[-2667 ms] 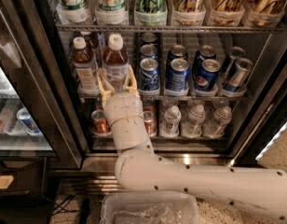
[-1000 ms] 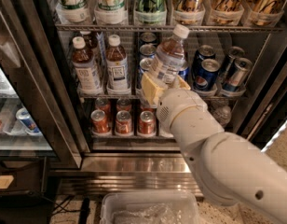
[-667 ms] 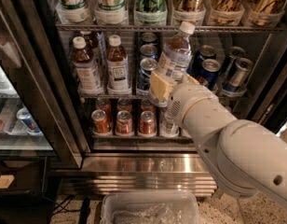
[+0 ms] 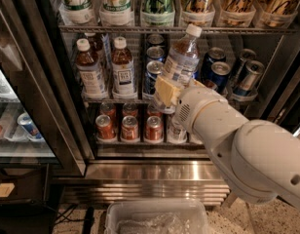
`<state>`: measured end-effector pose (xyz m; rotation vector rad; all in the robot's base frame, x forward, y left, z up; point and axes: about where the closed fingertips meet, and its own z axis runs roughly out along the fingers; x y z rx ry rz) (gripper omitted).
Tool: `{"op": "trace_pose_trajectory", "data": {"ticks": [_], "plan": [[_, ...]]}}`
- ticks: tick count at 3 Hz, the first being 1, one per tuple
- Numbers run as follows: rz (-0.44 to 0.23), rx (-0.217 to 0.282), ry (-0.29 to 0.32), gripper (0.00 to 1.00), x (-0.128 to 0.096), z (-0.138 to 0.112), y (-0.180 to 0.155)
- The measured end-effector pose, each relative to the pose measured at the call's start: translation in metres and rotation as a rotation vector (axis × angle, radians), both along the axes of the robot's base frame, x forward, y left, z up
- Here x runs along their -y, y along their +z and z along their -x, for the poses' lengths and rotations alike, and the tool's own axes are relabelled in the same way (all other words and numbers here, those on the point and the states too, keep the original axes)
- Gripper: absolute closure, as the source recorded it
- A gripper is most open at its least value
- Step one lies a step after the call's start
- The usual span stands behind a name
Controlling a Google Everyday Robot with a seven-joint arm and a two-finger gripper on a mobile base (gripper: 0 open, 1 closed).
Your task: Pick blue plastic bottle from middle shelf of fridge
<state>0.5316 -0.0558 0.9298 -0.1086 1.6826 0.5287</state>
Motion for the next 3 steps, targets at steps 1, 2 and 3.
{"op": "trace_pose_trajectory", "data": {"ticks": [1,2,3], "plan": [[-0.044,-0.082,0.077,1.00,-0.0200,0.0053,0.0024],[-0.044,-0.082,0.077,1.00,-0.0201,0.0053,-0.0041],[-0.044,-0.082,0.077,1.00,-0.0201,0.0053,-0.0041]]}}
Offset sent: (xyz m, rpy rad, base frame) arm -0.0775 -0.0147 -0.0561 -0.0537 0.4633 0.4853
